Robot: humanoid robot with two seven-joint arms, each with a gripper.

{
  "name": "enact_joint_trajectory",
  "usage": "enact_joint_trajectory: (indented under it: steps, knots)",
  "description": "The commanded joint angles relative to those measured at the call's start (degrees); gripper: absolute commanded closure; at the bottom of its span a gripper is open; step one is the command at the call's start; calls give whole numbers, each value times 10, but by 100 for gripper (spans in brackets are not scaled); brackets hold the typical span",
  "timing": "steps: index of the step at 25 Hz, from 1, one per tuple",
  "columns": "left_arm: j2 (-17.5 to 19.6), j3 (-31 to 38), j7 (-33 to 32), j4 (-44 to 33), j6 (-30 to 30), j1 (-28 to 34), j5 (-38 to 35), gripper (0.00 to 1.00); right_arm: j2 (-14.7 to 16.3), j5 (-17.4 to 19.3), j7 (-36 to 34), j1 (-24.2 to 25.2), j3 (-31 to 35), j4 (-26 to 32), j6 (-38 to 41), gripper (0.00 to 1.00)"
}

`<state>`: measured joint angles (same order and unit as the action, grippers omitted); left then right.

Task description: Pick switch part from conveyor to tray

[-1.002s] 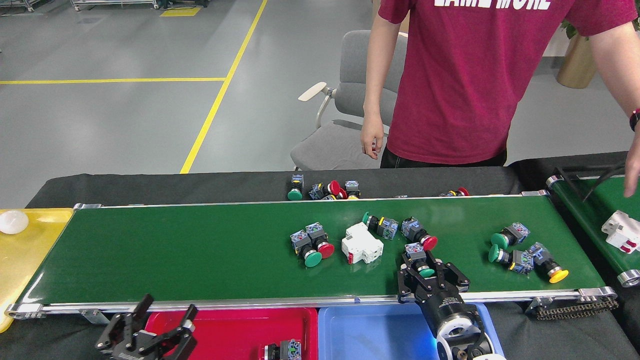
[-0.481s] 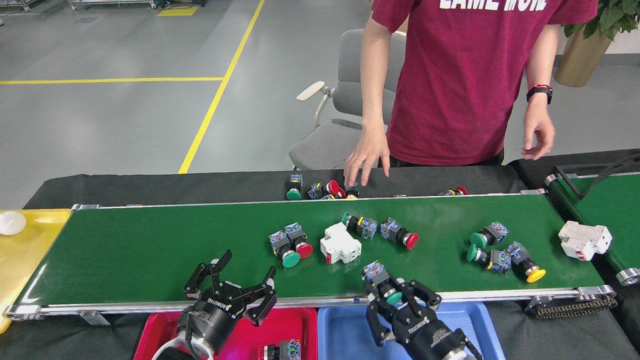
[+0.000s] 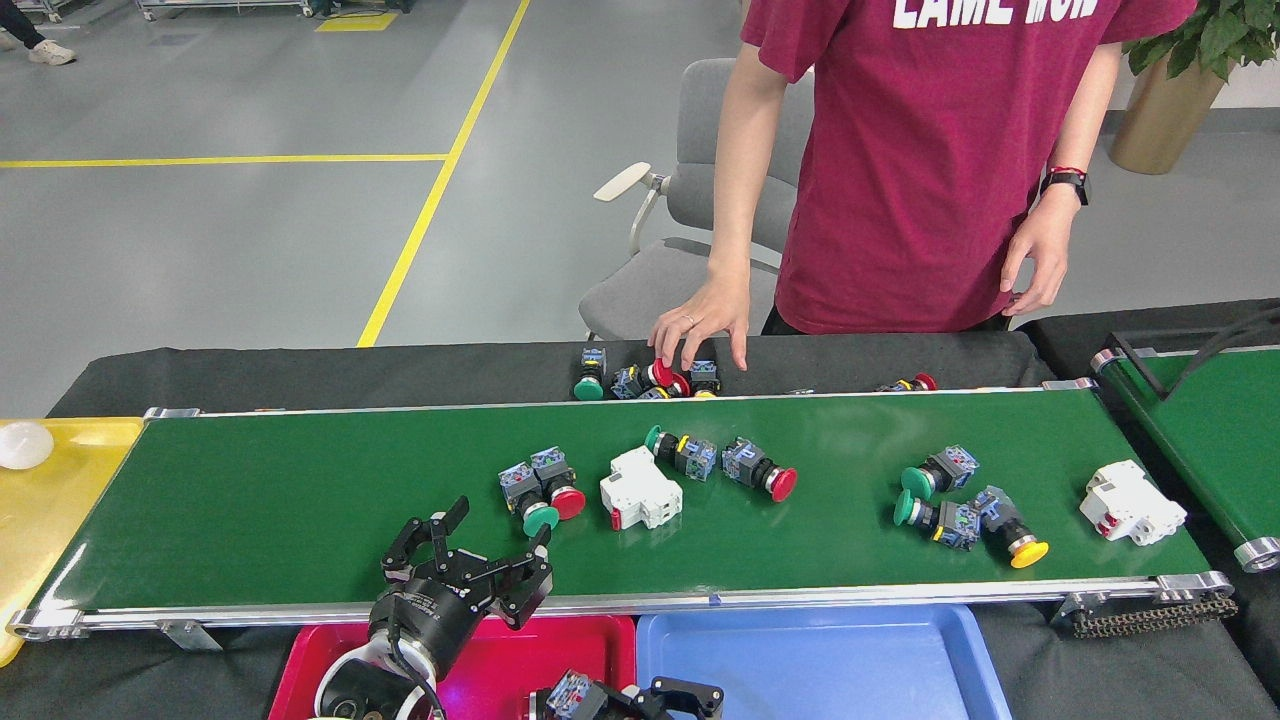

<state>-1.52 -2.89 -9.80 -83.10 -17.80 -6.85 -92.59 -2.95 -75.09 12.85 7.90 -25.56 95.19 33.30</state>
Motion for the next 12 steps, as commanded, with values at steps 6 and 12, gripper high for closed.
enact_joint_trajectory:
  steps: [6,12]
  knots:
    - [5,21,4,45,3,-33,1,0,-18,1,49,-10,-30,-2,-91,4]
    - [10,60,4,98,3,-76,1,0,-16,3,49,-20,-23,32,-97,4]
